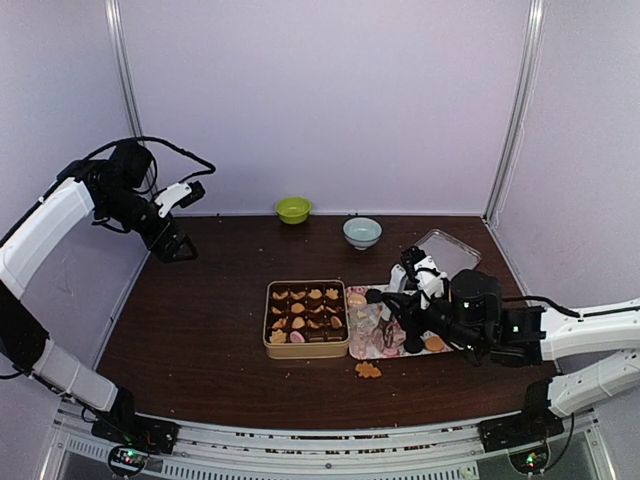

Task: Pack the cookies
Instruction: Pick up the fake cookies from the plate, then place the fake cookies in the empty pocket of the box.

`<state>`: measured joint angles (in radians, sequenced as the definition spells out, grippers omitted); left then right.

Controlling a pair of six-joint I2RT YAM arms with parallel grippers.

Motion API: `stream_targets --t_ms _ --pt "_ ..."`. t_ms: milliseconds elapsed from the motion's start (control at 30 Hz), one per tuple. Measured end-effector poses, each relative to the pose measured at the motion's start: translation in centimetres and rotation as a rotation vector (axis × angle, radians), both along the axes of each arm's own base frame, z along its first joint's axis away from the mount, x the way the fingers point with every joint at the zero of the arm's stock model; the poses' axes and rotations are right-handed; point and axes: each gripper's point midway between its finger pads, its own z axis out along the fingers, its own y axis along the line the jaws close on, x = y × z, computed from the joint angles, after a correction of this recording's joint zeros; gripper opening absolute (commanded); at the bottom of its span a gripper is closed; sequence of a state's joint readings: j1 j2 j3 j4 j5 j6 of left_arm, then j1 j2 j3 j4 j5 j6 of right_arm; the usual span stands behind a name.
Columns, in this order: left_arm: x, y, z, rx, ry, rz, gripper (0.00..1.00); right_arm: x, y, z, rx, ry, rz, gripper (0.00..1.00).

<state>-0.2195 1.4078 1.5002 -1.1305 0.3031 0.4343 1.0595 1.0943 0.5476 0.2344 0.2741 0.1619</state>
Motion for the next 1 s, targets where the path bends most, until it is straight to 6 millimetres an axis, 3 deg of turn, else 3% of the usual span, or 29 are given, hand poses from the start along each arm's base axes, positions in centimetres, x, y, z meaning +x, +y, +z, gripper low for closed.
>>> stream_targets --t_ms 300,700,833,1000 --pt "0.0 -0.1 0.0 -0.005 0.002 -0.003 0.96 1.2 -1.5 1.2 -0.017 -0.034 -0.052 0.00" --pt "0.0 -0.1 0.0 -0.007 0.004 -0.004 0.96 1.6 -1.9 1.2 -0.059 -0.034 -0.062 0.00" --pt "0.0 -0.2 -0.1 -0.008 0.008 -0.005 0.96 1.6 -1.0 3.5 -0.026 -0.051 -0.037 0.00" --pt "0.0 -0.2 -0.1 -0.007 0.007 -0.004 0.96 1.3 1.6 9.3 0.086 -0.110 0.037 0.00"
